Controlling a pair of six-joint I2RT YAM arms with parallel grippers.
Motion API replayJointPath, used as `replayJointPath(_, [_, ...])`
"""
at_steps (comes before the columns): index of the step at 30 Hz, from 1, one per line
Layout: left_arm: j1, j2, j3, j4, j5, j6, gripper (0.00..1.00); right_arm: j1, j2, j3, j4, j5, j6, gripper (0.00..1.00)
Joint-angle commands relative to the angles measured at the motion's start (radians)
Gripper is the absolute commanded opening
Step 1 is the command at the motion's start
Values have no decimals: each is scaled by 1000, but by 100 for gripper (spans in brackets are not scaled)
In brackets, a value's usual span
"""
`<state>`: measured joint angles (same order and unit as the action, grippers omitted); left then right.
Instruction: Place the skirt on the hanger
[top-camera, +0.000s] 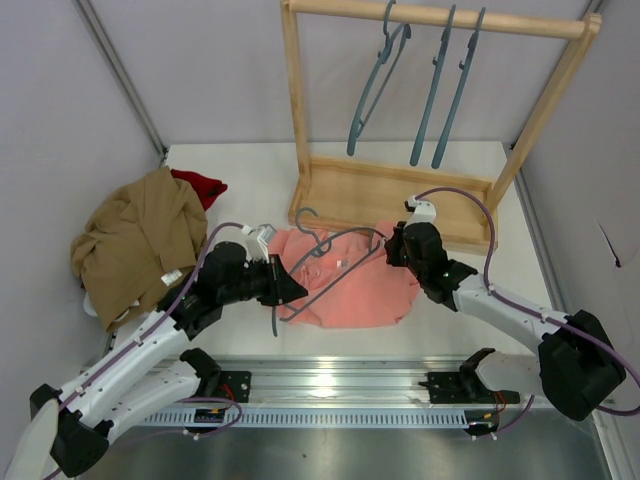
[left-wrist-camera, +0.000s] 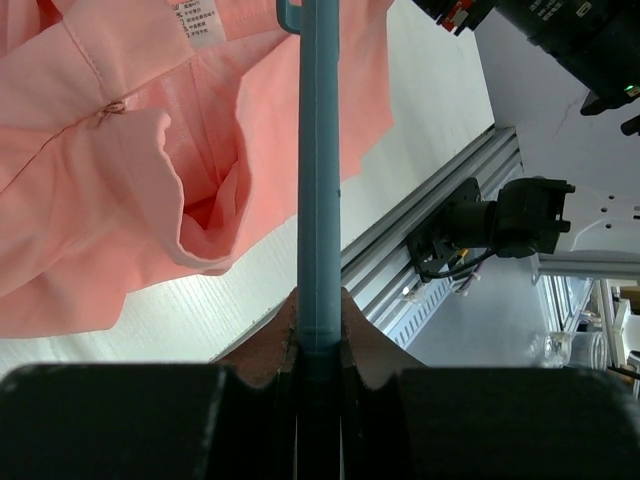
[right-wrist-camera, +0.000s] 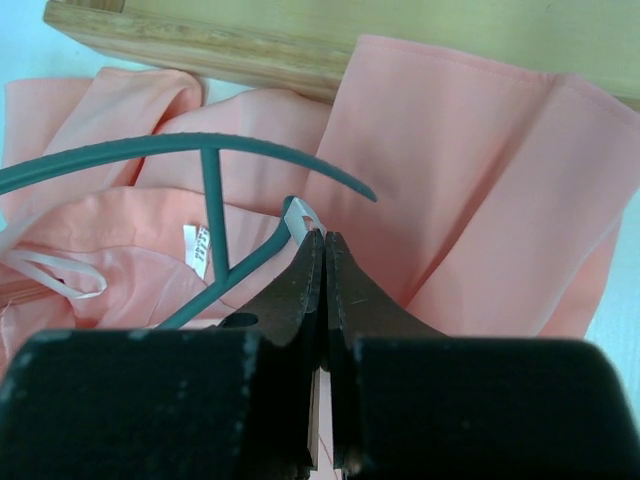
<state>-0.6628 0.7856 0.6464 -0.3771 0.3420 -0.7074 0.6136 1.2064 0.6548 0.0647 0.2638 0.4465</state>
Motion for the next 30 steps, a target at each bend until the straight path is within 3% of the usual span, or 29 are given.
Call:
replayJointPath(1, [-3, 1, 78, -23, -6, 6, 2, 3, 13, 19, 23, 84, -9, 0])
replayJointPath(7, [-3, 3, 127, -75, -8, 19, 2, 5, 41, 29, 21, 92, 0, 0])
replayJointPath(30, [-3, 14, 59, 14, 48, -43, 3, 41, 61, 62, 76, 120, -3, 0])
